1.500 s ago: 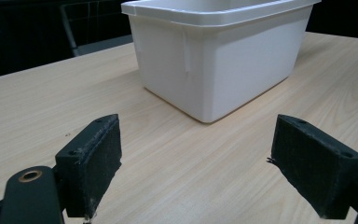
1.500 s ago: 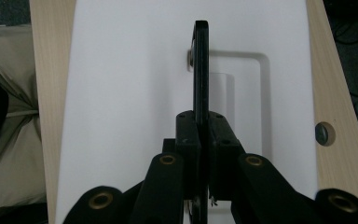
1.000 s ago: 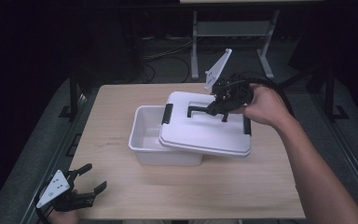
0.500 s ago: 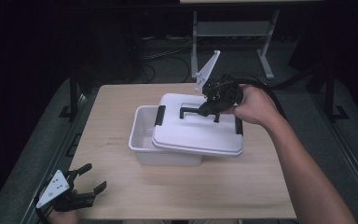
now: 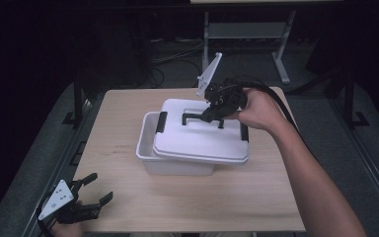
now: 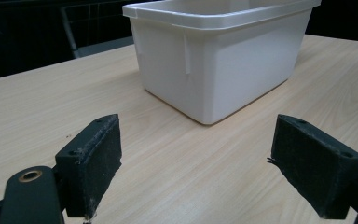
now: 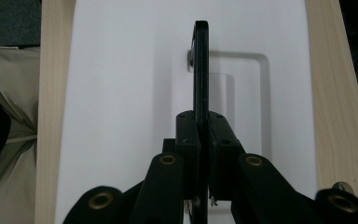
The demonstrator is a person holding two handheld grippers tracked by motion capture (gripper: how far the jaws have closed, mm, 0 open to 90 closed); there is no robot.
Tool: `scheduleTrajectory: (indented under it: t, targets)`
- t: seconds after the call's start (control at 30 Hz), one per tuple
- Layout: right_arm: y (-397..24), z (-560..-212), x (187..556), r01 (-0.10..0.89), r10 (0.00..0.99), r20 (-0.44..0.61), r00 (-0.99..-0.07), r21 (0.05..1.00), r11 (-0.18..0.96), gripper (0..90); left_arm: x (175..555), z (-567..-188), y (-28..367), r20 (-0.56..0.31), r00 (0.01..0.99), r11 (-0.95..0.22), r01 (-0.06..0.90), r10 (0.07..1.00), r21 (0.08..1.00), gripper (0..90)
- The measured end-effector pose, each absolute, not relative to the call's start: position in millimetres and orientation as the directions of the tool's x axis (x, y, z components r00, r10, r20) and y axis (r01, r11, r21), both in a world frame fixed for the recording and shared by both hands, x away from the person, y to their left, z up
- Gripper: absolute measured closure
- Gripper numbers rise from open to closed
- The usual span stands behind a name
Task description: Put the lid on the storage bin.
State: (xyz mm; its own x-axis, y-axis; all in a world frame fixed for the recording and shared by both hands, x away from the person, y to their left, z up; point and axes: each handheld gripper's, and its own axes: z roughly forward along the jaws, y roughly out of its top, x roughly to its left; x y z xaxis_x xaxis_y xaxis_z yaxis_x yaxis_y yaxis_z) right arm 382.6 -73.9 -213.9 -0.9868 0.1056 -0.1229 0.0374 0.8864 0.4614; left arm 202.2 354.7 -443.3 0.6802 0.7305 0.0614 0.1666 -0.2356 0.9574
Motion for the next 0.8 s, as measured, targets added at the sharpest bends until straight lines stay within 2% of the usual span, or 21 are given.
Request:
scheduleTrajectory:
  t: [0.8]
  targets:
    - [-46,-223,395,0.017,0.077,-0.112,-0.991,0.457,0.889,84.6,202,-444,356,0.054,0.679,-0.223,0.164,0.732,0.961,15.7]
